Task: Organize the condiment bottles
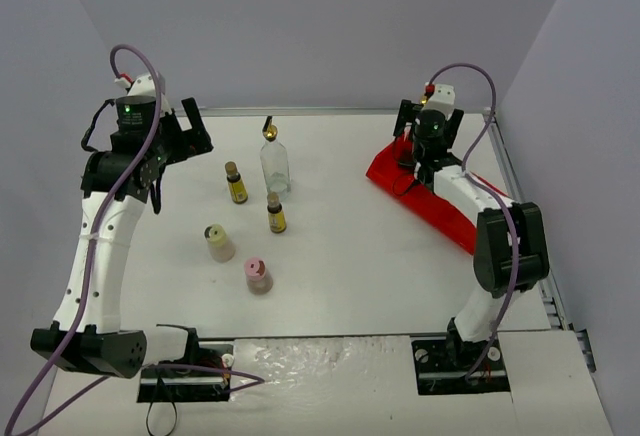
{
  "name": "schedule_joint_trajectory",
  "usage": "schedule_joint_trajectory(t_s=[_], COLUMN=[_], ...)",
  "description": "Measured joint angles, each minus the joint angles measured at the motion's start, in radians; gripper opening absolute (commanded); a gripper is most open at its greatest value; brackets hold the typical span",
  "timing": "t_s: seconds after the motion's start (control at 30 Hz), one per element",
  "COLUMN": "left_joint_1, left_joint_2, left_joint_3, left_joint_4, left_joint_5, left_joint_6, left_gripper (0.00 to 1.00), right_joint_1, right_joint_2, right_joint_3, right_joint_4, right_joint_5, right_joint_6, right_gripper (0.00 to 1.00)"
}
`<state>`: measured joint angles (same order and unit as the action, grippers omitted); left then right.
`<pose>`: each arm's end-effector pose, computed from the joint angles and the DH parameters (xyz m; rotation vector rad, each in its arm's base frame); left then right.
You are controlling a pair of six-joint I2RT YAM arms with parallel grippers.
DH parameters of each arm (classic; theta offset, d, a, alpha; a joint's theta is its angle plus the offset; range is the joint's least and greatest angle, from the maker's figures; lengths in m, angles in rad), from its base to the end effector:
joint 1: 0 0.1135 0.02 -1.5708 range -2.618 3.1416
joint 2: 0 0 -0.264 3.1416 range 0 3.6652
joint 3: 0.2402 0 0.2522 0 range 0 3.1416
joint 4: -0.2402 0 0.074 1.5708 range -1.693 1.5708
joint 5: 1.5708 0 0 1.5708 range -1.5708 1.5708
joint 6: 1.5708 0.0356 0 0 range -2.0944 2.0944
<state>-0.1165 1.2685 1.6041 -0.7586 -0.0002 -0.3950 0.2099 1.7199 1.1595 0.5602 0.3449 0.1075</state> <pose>0.2512 -0.0294 0.4579 -0.2789 1.9894 -0.3283 0.3997 0.0728 0.2952 0.1900 1.5595 -0.0217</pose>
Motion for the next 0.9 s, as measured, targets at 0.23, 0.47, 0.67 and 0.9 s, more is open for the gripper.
schedule_joint_trajectory(t_s=[0.23,0.47,0.67,0.9], left_joint_1=[0.0,0.0,0.0,0.0], left_joint_2=[-0.036,-0.056,-0.074,-0.107], left_joint_3=[-0.039,-0.07,-0.075,-0.075], left_joint_4=[-0.003,-0.003,-0.009,-0.023], left_joint_5=[0.0,0.0,-0.008,-0.026], left_joint_6=[-0.001,-0.003,-0.007,-0.009], left_gripper=[0.97,0.97,0.97,0.97], right_joint_1=[0.035,0.125,0.223,0.256], right_joint_2=[-0.147,-0.293,-0.151,0.054], right_joint_3=[0.007,0.014,0.149,0.22], right_joint_4=[-0.185,-0.279,-0.242,-0.187], right_joint_5=[-0.011,-0.213,-0.432,-0.618], right_joint_6=[0.061,0.112,0.11,0.106], right_gripper=[0.97,0.99,0.99,0.99])
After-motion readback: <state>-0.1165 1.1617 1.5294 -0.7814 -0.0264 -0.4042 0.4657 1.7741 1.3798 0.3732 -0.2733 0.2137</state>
